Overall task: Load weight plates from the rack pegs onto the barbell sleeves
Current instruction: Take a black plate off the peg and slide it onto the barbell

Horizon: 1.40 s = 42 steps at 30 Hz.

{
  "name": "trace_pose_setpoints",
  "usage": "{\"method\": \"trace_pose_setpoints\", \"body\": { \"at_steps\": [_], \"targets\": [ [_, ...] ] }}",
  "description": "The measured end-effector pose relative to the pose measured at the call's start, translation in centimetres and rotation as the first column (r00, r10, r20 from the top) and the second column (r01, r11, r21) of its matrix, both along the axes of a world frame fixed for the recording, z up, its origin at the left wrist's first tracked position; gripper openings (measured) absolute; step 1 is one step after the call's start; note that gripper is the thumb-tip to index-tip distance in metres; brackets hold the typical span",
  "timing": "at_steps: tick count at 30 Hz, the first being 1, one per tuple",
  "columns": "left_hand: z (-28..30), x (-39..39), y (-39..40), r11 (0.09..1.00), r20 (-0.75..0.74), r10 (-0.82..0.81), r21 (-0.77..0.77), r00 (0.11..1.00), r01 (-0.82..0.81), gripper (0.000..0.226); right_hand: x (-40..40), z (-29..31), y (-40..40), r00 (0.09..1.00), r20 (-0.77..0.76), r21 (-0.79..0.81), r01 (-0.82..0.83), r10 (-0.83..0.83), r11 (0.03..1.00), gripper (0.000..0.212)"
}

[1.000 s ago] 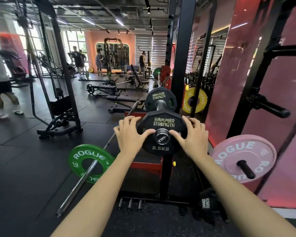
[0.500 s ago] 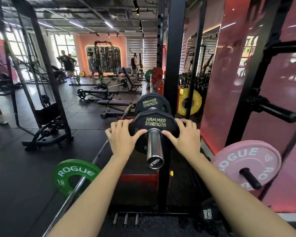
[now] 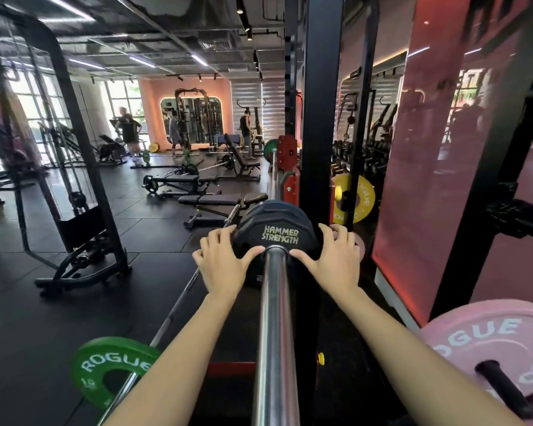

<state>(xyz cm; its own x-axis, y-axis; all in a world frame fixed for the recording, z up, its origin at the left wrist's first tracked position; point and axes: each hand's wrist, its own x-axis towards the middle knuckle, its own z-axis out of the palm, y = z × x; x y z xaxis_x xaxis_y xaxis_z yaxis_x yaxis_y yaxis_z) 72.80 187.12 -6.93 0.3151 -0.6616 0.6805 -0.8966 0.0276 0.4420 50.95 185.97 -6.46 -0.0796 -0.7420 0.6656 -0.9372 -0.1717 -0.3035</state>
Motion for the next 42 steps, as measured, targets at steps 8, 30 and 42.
{"method": "trace_pose_setpoints", "body": {
  "at_steps": [8, 30, 42],
  "targets": [
    [-1.1, 0.4, -2.7, 0.999, -0.097, -0.009, -0.053, 0.995, 0.004, 0.089, -0.8, -0.1, -3.1, 1.0, 0.024, -0.031, -0.015, 0.015, 0.999, 0.106],
    [-1.5, -1.2, 24.0, 0.996, -0.036, 0.078, 0.037, 0.996, -0.077, 0.073, -0.7, -1.0, 20.7, 0.992, -0.049, 0.002, -0.116, 0.116, 0.993, 0.067],
    [2.6, -7.5, 35.3, 0.991, 0.155, 0.107, -0.098, 0.982, -0.092, 0.068, -5.8, 2.5, 32.4, 0.986, -0.075, -0.064, -0.153, 0.148, 0.986, 0.065]
  ]
}}
